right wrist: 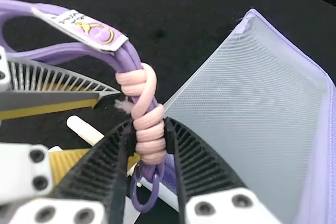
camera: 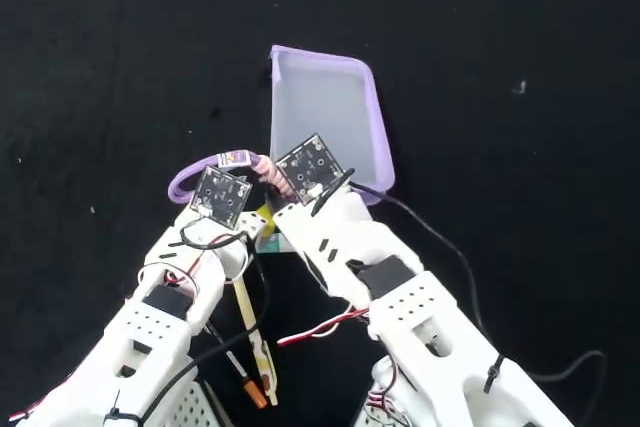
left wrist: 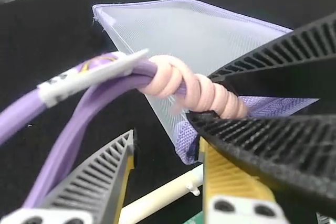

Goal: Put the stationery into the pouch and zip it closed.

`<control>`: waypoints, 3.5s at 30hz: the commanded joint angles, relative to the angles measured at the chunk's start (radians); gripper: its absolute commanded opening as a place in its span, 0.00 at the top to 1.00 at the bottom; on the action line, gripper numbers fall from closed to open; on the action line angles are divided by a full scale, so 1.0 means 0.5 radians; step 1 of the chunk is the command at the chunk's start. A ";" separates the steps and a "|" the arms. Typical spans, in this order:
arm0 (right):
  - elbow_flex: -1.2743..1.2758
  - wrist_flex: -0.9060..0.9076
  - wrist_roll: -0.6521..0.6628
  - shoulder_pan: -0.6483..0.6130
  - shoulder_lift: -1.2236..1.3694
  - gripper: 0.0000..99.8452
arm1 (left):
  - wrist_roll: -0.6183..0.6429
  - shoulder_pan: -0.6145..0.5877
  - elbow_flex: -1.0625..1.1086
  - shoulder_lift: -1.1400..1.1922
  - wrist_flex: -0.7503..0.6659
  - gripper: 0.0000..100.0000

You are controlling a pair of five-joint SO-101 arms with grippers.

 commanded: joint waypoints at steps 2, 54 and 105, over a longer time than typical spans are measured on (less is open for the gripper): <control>-0.183 0.074 0.009 0.025 -0.069 0.99 | -0.046 0.029 -0.029 0.000 -0.058 0.85; -0.348 0.816 0.021 0.758 -0.572 0.99 | -0.046 -0.342 -0.072 -0.025 -0.052 0.97; -0.539 1.215 0.025 0.690 -0.806 0.99 | 0.227 -0.084 -0.060 0.000 -0.040 0.79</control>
